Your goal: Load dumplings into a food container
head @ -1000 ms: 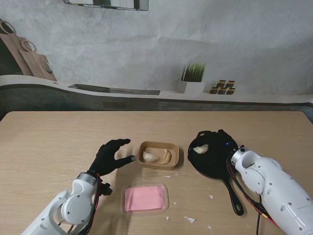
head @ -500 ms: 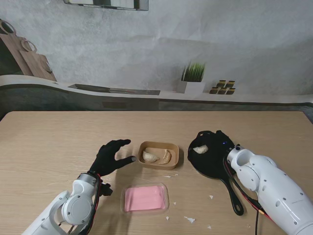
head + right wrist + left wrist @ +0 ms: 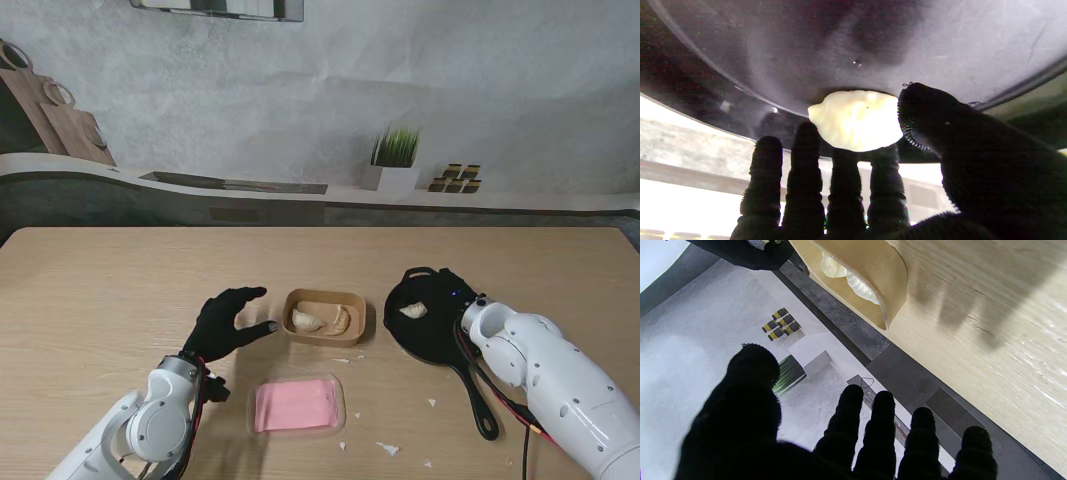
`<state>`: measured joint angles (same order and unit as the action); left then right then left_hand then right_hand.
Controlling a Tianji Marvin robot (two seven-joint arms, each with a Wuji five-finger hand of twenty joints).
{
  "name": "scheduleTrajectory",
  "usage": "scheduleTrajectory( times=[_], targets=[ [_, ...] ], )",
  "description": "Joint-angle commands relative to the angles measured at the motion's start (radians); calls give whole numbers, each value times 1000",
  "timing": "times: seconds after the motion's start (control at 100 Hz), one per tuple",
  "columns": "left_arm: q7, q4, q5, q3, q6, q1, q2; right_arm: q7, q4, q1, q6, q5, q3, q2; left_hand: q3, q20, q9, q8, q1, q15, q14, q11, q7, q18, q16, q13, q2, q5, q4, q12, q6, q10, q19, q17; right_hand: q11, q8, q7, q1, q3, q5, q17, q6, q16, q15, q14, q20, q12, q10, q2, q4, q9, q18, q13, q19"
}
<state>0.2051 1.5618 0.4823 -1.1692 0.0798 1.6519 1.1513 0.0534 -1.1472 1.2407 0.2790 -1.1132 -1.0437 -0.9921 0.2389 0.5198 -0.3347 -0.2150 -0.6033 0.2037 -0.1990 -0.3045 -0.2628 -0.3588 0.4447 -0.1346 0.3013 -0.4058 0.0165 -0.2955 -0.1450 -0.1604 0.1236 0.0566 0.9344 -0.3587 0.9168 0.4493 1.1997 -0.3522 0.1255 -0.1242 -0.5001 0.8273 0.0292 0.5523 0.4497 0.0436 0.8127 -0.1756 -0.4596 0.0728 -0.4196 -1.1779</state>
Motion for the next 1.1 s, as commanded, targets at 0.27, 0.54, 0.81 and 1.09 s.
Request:
scheduleTrajectory(
  times=[0.27, 0.54, 0.81, 1.09],
  targets=[
    [-6, 11, 19, -8, -7, 16, 1, 5, 36, -20, 10, -57, 46, 10, 1, 20, 15, -8, -13, 4, 14, -10, -2, 19, -4, 25, -9, 24, -7, 10, 8, 17, -7, 23, 150, -118, 98, 43, 95, -48, 61, -33, -53, 125, -4, 8, 54, -6, 85, 12, -77, -11, -120, -102],
    [-4, 9, 32, -16, 1, 22, -1, 73, 73, -46, 15, -91, 91, 19, 7, 20, 11, -9, -11, 6, 14, -13, -6, 20, -3, 22, -7, 20, -5, 9, 11, 20, -9, 27, 220, -202, 152, 43, 114, -112, 129, -57, -99, 247, 20, 19, 80, -19, 94, 10, -156, 7, -225, -199],
    [-2, 7, 35, -22, 8, 24, -1, 114, 86, -54, 13, -100, 109, 20, 10, 20, 7, -9, -8, 6, 13, -13, -6, 20, -3, 20, -9, 19, -5, 9, 9, 20, -11, 32, 225, -139, 217, 66, 77, -234, 183, -168, -89, 283, 34, 5, 4, -14, 98, -138, -322, 45, -350, -255],
    [1, 7, 37, -27, 15, 27, -1, 151, 95, -59, 5, -91, 118, 14, 11, 19, -2, -9, -7, 5, 13, -14, -6, 22, -3, 19, -8, 19, -4, 8, 9, 21, -14, 38, 203, -68, 280, 123, 84, -404, 204, -258, -56, 266, 49, -7, -25, -17, 95, -157, -516, 86, -451, -249]
  ],
)
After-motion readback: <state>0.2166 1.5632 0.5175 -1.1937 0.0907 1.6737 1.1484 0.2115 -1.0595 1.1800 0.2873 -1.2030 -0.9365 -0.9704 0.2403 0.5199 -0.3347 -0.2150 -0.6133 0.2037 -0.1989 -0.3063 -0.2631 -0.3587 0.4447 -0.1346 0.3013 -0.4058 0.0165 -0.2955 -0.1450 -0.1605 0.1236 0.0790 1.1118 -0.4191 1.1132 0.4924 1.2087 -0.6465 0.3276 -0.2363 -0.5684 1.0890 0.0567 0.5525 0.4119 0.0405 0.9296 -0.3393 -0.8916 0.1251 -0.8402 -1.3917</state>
